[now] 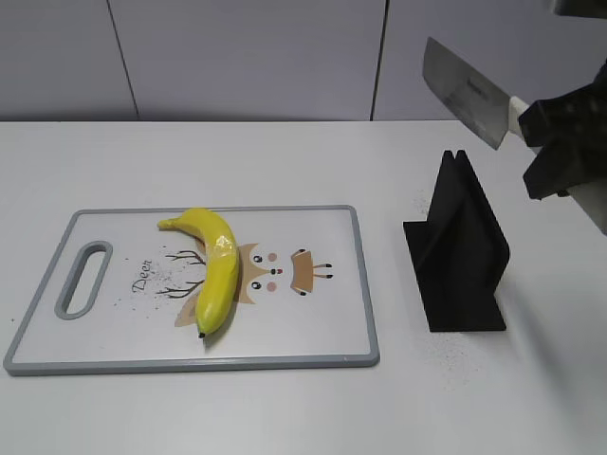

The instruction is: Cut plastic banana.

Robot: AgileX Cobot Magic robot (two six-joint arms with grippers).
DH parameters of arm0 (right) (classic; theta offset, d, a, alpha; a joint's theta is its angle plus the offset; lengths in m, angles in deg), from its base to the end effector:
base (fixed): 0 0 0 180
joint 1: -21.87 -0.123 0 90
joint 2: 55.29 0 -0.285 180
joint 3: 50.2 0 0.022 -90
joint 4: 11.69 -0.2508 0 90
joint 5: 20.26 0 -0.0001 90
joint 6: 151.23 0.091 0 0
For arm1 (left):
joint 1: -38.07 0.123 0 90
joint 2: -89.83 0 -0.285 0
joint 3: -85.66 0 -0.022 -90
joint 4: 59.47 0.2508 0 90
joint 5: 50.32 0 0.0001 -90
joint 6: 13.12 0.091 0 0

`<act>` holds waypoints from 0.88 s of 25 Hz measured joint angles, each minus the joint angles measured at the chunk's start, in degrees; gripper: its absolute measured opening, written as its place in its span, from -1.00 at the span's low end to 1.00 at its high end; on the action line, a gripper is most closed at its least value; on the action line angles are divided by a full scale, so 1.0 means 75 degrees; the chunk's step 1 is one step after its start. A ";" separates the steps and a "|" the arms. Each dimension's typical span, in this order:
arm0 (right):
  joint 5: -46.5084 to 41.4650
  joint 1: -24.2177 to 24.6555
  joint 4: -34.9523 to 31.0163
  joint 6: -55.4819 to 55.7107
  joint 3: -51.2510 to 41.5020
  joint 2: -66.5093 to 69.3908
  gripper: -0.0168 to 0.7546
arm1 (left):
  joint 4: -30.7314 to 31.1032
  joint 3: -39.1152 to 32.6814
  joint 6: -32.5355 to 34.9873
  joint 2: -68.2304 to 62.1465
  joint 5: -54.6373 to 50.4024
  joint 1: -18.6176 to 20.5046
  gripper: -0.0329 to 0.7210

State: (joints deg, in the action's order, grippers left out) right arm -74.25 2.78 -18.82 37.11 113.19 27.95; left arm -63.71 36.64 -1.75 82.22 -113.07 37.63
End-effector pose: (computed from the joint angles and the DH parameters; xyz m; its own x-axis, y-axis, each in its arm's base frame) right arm 0.2403 0.0928 0.3036 -0.9063 -0.0849 -0.4140 -0.1749 0.9672 0.1843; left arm -0.0061 -0.0059 0.2725 -0.4724 0.1670 -0.8654 0.1443 0.9833 0.1110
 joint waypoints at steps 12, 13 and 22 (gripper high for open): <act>0.0547 0.0000 -0.0840 -0.4419 0.1467 0.1346 -0.54 | -0.0738 0.0635 0.1206 -0.3186 0.2866 0.0000 0.64; 0.0312 0.0000 -0.0839 -0.4843 0.1743 0.1572 -0.54 | -0.1016 0.0743 0.1596 -0.3655 0.3014 0.0000 0.64; -0.0638 -0.0034 -0.1546 -0.8378 0.3220 0.3017 -0.54 | -0.2513 0.3173 0.5164 -0.7545 0.2943 -0.0192 0.64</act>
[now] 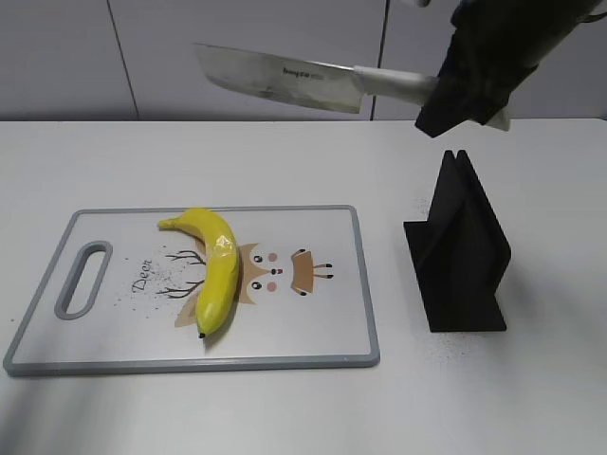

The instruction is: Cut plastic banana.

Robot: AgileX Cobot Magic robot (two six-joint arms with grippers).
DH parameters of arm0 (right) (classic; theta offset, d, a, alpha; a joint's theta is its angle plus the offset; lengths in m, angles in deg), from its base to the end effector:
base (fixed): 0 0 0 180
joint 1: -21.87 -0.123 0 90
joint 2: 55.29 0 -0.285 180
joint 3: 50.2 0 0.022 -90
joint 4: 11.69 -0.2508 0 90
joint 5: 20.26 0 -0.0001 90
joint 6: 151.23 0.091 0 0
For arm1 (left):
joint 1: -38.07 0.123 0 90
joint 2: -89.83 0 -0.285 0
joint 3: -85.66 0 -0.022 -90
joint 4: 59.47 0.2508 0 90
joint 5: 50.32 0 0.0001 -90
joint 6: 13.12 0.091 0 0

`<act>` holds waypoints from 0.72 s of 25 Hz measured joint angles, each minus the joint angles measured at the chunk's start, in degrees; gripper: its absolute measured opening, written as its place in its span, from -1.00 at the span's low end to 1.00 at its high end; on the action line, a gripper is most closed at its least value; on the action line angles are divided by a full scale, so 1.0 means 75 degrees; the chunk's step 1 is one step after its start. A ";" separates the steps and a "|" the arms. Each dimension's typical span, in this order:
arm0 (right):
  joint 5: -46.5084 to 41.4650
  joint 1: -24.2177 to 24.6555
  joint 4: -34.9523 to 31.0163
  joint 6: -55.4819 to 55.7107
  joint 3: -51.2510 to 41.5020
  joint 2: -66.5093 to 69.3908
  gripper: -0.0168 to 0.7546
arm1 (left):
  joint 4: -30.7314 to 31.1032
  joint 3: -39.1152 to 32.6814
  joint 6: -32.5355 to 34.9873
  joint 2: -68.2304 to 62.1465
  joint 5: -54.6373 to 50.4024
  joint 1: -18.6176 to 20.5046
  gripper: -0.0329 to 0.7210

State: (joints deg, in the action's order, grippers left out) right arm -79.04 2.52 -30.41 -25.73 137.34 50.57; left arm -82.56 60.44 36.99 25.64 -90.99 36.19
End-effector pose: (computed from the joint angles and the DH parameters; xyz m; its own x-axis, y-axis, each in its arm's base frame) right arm 0.3362 0.1446 0.3028 -0.3147 -0.8254 -0.4687 -0.9062 0.4082 -0.1103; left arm 0.1951 -0.0297 0.3502 -0.3931 0.5282 -0.7526 0.5237 0.8014 0.2890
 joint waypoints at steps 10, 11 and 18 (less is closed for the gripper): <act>-0.0253 -0.0564 -0.0246 -0.1990 0.0713 0.1198 -0.54 | 0.0084 0.2613 0.1986 -0.2932 -0.1690 -0.1784 0.64; -0.0253 -0.0564 -0.0357 -0.2113 0.0781 0.1264 -0.54 | 0.0084 0.2664 0.2252 -0.3133 -0.1701 -0.1881 0.64; -0.0253 -0.0564 -0.1081 -0.3194 0.0879 0.1378 -0.54 | 0.0114 0.2691 0.3164 -0.4262 -0.1813 -0.2050 0.64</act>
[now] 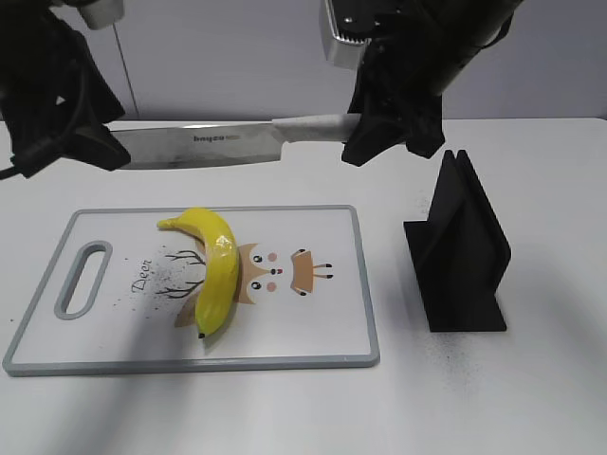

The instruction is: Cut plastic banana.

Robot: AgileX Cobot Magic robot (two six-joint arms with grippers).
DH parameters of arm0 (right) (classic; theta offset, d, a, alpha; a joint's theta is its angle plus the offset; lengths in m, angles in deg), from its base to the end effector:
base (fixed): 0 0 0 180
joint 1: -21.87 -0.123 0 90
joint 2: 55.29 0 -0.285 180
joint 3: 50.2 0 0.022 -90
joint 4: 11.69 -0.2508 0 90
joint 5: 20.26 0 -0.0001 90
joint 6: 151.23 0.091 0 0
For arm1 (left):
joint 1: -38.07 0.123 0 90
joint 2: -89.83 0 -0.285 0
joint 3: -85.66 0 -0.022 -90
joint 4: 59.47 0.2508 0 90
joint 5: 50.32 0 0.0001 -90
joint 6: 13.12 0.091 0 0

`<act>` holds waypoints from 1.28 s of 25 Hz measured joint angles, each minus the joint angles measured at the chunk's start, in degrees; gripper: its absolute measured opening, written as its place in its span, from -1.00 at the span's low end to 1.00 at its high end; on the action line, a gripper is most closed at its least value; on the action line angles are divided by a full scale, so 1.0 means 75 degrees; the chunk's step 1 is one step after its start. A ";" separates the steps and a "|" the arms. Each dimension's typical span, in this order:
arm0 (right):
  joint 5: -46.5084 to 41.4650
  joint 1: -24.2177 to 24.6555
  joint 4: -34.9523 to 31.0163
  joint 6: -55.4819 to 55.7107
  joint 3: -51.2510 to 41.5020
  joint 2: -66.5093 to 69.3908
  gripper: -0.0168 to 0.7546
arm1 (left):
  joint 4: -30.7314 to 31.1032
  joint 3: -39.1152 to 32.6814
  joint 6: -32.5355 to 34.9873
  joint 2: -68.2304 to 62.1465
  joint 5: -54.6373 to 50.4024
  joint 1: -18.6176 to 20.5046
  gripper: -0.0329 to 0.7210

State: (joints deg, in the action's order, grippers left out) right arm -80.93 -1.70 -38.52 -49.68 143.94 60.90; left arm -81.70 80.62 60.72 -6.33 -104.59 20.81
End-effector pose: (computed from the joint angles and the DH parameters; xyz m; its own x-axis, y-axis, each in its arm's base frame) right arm 0.3563 0.1945 0.2693 0.0741 -0.8732 -0.4816 -0.9884 0.0001 -0.1521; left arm 0.2969 -0.1215 0.3018 -0.0614 0.8857 -0.4602 0.9466 0.1979 0.2546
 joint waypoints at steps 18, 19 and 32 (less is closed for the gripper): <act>0.0392 0.0000 -0.0075 0.0400 0.0024 0.1171 -0.53 | -0.0128 0.0009 0.0194 -0.1915 0.0537 -0.0029 -0.86; 0.0410 -0.0007 -0.0048 0.0447 0.0024 0.1337 -0.53 | -0.0166 0.0009 0.0202 -0.2093 0.0587 -0.0029 -0.86; 0.0741 -0.0279 0.1202 0.1655 0.0190 0.2788 -0.48 | -0.0665 -0.0318 0.0338 -0.3482 0.1587 -0.0030 -0.84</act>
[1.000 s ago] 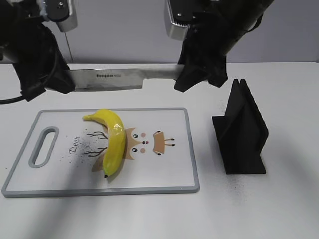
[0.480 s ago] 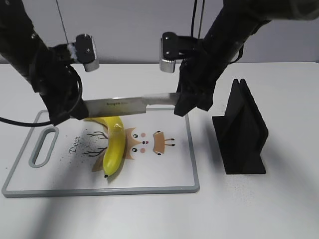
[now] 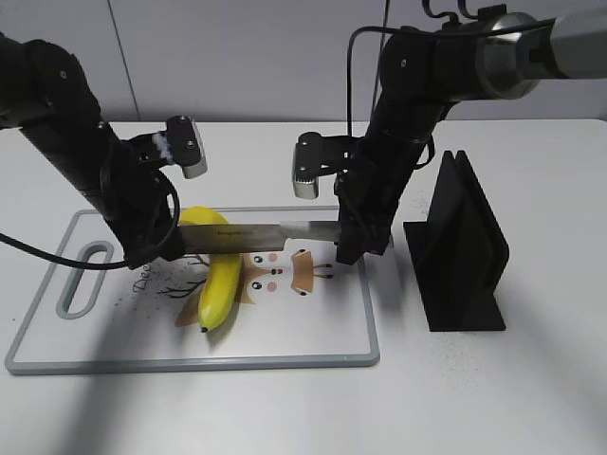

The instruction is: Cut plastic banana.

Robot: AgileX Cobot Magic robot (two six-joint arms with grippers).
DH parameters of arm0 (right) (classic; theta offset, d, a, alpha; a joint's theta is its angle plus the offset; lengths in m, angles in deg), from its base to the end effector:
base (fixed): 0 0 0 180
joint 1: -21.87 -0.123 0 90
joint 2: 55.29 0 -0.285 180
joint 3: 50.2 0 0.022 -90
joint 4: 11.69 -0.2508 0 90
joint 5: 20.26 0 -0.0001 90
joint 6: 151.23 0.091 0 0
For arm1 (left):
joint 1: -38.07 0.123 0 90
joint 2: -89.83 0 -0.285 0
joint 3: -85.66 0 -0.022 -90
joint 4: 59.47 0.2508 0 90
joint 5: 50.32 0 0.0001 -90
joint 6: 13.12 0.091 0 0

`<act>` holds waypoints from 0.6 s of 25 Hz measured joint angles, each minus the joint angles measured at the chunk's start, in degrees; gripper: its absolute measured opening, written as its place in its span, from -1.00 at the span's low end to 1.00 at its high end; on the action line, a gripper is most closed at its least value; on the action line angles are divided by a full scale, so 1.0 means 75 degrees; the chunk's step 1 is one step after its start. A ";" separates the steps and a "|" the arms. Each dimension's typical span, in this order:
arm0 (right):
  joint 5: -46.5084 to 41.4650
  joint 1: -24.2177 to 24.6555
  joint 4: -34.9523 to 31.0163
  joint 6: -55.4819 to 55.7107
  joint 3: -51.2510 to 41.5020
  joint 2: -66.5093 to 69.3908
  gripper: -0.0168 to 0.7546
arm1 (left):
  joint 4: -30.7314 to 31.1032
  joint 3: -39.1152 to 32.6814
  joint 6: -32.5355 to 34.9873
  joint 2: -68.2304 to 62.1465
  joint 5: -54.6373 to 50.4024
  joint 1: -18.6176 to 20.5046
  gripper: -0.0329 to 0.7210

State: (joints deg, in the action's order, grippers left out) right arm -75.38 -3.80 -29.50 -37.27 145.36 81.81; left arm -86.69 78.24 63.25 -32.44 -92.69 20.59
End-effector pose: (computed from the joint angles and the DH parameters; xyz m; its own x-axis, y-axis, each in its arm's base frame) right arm 0.3877 0.2117 0.1168 -0.1458 -0.9566 -0.2524 -0.9886 0.1312 0.0740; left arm 0.3502 -0.1397 0.1358 -0.2460 0.9000 -0.3598 0.9656 0.2599 -0.0099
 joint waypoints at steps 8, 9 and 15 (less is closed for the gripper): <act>0.0073 -0.0041 0.0065 0.0089 -0.0129 -0.0587 -0.48 | 0.0162 -0.0170 -0.0063 0.0551 0.0021 -0.0023 -0.84; 0.0014 -0.0061 0.0046 0.0100 -0.0137 -0.0717 -0.48 | 0.0241 -0.0170 -0.0086 0.0714 -0.0078 -0.0023 -0.84; -0.0709 -0.0117 -0.0199 0.0109 -0.0137 -0.2034 -0.48 | 0.0444 -0.0170 -0.0215 0.2317 -0.1405 -0.0044 -0.88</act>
State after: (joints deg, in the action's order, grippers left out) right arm -80.69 -4.68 -30.99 -36.45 144.33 66.56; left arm -83.36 76.96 61.64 -15.07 -103.22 20.26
